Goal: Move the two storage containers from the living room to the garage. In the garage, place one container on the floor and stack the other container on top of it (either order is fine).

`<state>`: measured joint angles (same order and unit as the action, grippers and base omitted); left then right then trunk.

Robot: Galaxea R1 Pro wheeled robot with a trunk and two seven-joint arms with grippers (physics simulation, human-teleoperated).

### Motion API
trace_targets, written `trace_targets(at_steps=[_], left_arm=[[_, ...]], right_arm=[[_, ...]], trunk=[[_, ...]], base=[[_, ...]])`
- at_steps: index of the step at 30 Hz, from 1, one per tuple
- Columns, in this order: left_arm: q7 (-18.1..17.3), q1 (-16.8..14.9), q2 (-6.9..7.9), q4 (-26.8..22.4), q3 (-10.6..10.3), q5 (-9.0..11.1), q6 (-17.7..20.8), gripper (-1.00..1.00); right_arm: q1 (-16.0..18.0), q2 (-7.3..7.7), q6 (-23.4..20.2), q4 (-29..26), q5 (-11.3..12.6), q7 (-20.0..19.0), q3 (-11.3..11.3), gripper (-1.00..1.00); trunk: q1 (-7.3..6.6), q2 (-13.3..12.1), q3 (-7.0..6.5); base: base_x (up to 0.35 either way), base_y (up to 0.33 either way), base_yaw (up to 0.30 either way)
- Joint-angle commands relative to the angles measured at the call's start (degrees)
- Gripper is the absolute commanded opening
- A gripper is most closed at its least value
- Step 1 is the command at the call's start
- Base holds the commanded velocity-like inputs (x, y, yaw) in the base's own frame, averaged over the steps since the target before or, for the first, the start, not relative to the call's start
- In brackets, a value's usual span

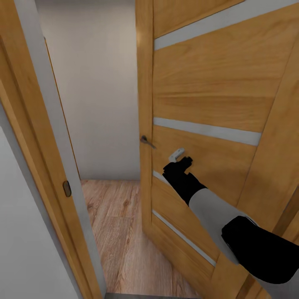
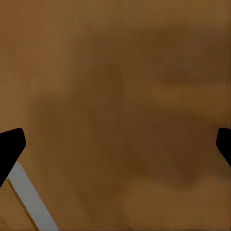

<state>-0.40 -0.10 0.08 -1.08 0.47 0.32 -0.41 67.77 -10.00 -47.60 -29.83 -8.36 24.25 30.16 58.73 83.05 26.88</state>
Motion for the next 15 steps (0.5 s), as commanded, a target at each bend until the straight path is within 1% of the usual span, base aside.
trace_targets(at_steps=[1,2,3,4,7,8,9,15], left_arm=[[0.0,0.0,0.01,-0.1,0.1,0.0,0.0,1.0],[0.0,0.0,0.01,-0.1,0.1,0.0,0.0,1.0],[0.0,0.0,0.01,-0.1,0.1,0.0,0.0,1.0],[0.0,0.0,0.01,-0.1,0.1,0.0,0.0,1.0],[0.0,0.0,0.01,-0.1,0.1,0.0,0.0,1.0],[0.0,0.0,0.01,-0.1,0.1,0.0,0.0,1.0],[0.0,0.0,0.01,-0.1,0.1,0.0,0.0,1.0],[-0.1,0.0,0.01,-0.1,0.1,0.0,0.0,1.0]], right_arm=[[0.4,0.0,-0.2,0.9,-0.4,0.3,0.0,1.0],[0.8,0.0,0.4,2.1,-0.2,0.5,0.0,1.0],[1.6,0.0,1.8,4.6,1.0,0.7,0.0,1.0],[1.9,0.0,2.3,5.4,1.5,0.8,0.0,1.0],[3.0,0.0,4.2,8.6,5.2,1.6,0.0,1.0],[3.1,0.0,4.4,8.9,5.7,1.8,0.0,1.0],[3.5,0.0,4.7,9.6,6.8,2.6,0.0,1.0],[3.8,0.0,4.9,10.1,7.6,3.5,0.0,1.0]], trunk=[[0.0,0.0,0.06],[0.0,0.0,0.06],[0.0,0.0,0.06],[0.0,0.0,0.06],[0.0,0.0,0.06],[0.0,0.0,0.06],[0.0,0.0,0.06],[0.0,0.0,0.06]], base=[[0.0,0.0,0.0],[0.0,0.0,0.0],[0.0,0.0,0.0],[0.0,0.0,0.0],[0.0,0.0,0.0],[0.0,0.0,0.0],[0.0,0.0,0.0],[0.0,0.0,0.0]])
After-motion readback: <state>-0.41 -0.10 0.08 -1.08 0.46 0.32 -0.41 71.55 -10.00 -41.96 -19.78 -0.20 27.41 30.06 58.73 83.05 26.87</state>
